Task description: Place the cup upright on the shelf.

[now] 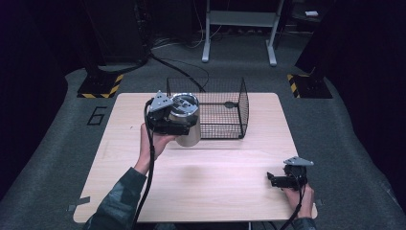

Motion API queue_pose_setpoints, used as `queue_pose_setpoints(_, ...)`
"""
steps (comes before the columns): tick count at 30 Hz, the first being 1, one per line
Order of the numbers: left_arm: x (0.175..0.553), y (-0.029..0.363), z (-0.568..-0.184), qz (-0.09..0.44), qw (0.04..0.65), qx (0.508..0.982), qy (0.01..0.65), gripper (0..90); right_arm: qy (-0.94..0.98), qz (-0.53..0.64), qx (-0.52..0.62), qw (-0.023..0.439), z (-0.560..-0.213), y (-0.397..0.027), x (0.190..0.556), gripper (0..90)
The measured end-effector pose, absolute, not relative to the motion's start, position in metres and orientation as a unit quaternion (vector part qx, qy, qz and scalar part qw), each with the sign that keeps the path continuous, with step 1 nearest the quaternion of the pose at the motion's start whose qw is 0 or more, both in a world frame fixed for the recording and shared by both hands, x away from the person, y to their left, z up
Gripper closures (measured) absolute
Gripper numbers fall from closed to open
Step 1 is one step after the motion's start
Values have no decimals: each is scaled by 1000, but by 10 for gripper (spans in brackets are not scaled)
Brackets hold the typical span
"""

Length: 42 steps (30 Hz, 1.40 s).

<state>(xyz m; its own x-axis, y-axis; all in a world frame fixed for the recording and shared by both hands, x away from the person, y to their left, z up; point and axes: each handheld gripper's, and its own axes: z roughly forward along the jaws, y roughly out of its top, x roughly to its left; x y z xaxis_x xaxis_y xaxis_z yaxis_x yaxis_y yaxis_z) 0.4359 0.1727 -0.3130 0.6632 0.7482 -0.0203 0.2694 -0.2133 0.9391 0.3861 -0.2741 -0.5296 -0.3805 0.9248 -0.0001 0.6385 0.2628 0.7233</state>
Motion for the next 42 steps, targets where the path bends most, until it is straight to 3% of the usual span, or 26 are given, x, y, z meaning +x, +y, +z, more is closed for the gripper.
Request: queue_pose_setpoints(42,499,143,-287,255,515,739,352,41,764,327,511,219,-530,-274,386,31)
